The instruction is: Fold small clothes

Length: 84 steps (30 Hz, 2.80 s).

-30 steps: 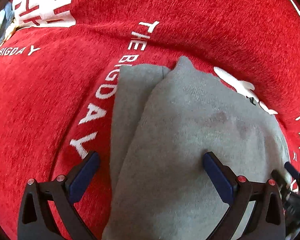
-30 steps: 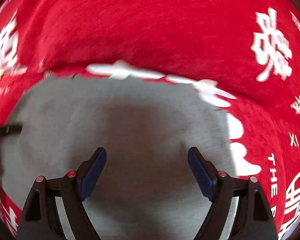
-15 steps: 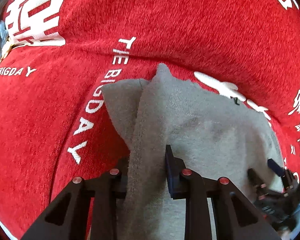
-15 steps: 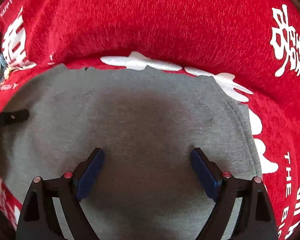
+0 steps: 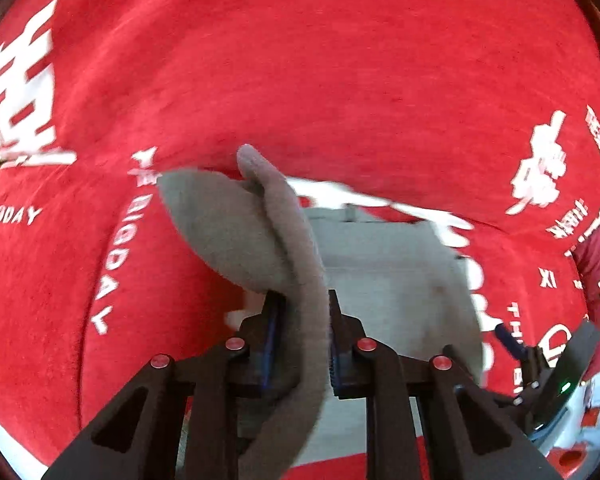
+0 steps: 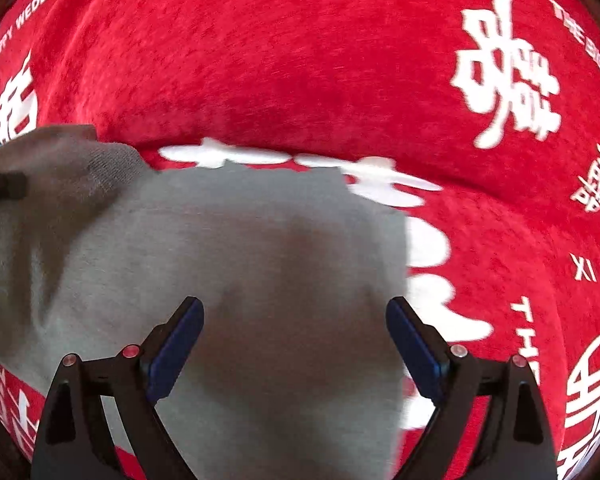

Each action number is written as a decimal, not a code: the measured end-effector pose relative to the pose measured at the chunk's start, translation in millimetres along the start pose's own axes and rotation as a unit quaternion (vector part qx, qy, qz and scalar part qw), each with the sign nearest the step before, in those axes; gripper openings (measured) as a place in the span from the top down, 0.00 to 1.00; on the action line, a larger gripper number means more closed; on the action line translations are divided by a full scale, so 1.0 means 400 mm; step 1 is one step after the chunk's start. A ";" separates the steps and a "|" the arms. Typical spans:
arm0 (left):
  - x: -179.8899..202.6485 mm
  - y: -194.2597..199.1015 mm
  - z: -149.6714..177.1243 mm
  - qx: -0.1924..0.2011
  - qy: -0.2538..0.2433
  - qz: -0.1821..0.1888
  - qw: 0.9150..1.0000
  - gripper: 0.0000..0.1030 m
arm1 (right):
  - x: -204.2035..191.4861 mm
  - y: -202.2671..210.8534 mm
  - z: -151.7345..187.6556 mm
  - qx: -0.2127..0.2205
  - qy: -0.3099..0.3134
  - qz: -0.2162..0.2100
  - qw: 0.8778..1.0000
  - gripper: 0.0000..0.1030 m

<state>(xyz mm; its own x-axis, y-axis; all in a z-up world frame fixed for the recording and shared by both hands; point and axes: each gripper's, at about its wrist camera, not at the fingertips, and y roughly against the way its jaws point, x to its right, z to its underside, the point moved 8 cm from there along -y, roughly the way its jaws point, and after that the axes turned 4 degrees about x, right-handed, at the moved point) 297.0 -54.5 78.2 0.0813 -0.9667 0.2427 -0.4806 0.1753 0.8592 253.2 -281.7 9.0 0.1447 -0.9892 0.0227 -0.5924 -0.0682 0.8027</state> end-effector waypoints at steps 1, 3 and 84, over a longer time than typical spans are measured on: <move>0.046 0.000 -0.004 -0.001 -0.007 0.006 1.000 0.84 | 0.023 0.011 0.006 0.003 -0.005 0.004 1.000 0.09; 0.132 -0.007 -0.006 -0.003 -0.021 0.024 0.999 0.88 | 0.063 0.029 0.018 0.008 -0.015 0.011 1.000 0.09; 0.043 -0.143 0.375 -0.033 -0.042 0.023 0.998 0.12 | 0.080 0.066 0.172 -0.082 -0.029 -0.084 0.993 0.88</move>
<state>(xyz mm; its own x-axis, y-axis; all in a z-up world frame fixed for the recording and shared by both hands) 194.9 -109.1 -34.2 -0.0142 -0.9693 0.2456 -0.4235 0.2283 0.8767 187.7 -324.2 -10.1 0.1815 -0.9719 -0.1500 -0.4269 -0.2153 0.8783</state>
